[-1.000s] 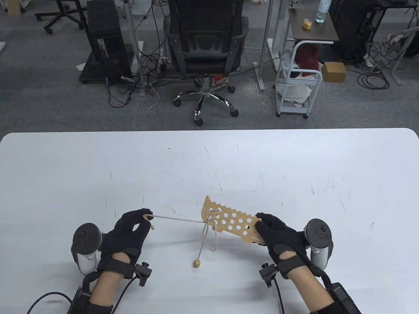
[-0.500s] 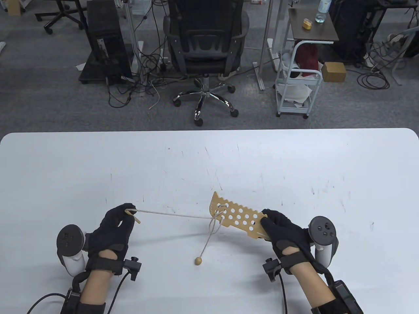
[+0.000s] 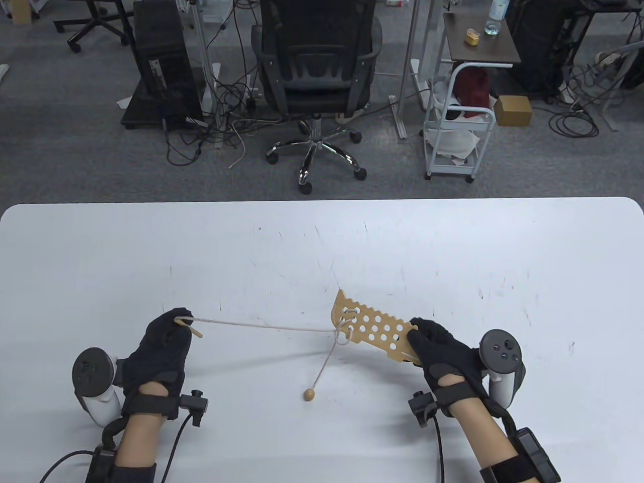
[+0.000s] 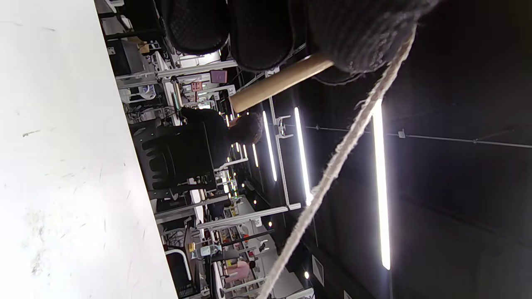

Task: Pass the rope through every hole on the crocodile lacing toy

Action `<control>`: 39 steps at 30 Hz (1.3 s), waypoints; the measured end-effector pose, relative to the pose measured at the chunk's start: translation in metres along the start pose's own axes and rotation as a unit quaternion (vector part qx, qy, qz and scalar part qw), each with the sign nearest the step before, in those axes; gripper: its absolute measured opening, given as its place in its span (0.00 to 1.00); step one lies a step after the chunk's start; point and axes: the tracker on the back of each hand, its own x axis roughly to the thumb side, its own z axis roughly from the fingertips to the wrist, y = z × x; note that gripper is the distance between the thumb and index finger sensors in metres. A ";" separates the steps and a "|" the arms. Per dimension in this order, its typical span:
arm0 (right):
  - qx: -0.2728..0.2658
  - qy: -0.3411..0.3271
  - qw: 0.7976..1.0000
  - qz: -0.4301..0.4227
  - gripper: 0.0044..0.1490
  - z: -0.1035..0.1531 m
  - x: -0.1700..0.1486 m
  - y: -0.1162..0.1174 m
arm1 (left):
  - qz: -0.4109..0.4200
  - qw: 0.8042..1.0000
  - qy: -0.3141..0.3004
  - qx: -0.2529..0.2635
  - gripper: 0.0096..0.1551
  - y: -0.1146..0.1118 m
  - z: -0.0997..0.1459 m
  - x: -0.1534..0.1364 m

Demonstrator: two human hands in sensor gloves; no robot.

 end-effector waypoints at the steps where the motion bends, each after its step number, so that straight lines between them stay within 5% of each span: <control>1: -0.001 0.000 1.000 0.000 0.29 0.000 0.000 0.000 | 0.003 1.000 0.001 0.003 0.25 0.002 0.000 0.000; 23: -0.049 0.016 0.999 0.009 0.30 -0.010 -0.007 -0.023 | 0.055 0.996 -0.014 0.065 0.25 0.036 0.002 0.007; 39: -0.056 0.009 0.998 -0.012 0.29 -0.009 -0.005 -0.023 | 0.059 0.996 -0.010 0.072 0.25 0.032 0.003 0.004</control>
